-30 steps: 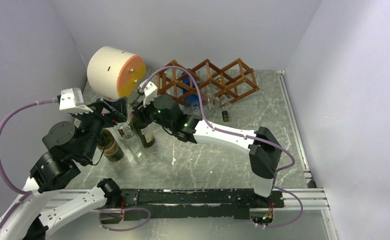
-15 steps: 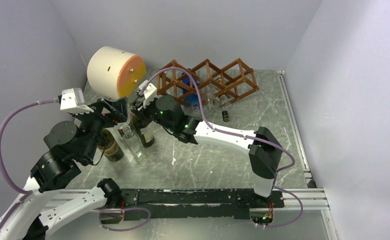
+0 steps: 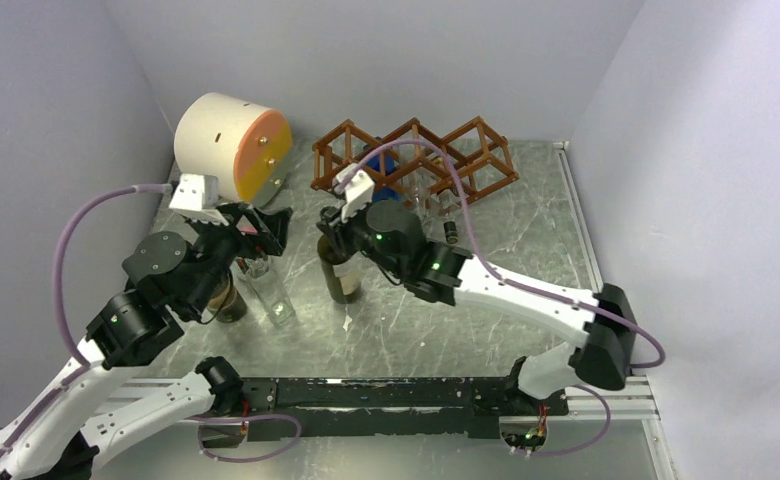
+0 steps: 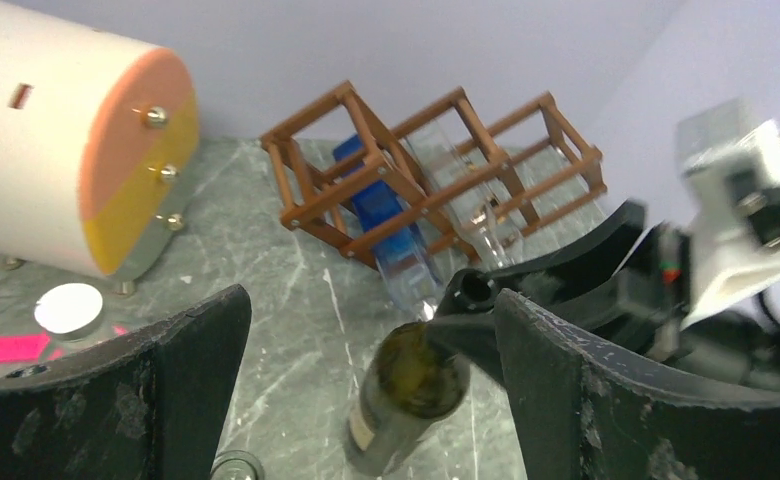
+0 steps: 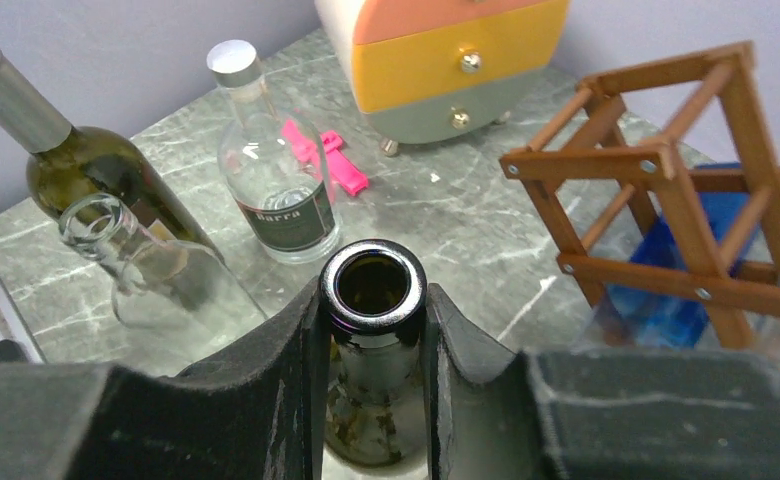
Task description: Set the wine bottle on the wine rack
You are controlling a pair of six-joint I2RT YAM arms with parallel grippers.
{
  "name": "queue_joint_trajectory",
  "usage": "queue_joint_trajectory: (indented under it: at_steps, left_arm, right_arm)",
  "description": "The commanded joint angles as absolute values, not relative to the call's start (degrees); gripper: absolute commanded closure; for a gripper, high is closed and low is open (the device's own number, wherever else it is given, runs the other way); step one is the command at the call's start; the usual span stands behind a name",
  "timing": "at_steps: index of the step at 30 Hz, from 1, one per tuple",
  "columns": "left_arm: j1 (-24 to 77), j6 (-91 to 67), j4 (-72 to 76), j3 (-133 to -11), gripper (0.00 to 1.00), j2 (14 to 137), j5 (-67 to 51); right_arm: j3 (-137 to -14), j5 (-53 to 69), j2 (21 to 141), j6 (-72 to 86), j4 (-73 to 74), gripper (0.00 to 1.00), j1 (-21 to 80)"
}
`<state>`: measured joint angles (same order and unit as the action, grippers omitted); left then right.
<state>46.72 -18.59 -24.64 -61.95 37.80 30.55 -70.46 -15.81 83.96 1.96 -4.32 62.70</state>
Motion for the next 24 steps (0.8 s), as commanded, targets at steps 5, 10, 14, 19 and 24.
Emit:
queue_joint_trajectory:
  at_steps: [5, 10, 14, 19, 24]
  left_arm:
    - [46.85, -15.70, -15.98, -53.61, 0.05, 38.00, 13.22]
    - [46.89, -13.98, -10.46, -49.85, 0.05, 40.59, -1.60]
    - [46.90, -13.40, -7.82, -48.44, 0.05, 44.31, -13.26]
    - [46.87, -11.50, -0.36, -42.47, 0.05, 48.24, -22.26]
    - [46.92, -12.15, 8.69, -37.71, 0.05, 51.36, -26.02]
  right_arm:
    - [-70.42, -25.53, 71.27, 10.70, 4.49, 1.00, 62.74]
    - [-71.99, -31.21, 66.73, 14.48, 11.74, 1.00, 62.72]
    - [-74.88, -32.87, 65.22, 16.21, 16.80, 1.00, 62.53]
    - [-78.46, -33.00, 65.20, 17.50, 21.40, 1.00, 61.12]
    - [-79.83, -30.92, 65.47, 19.01, 23.14, 1.00, 59.64]
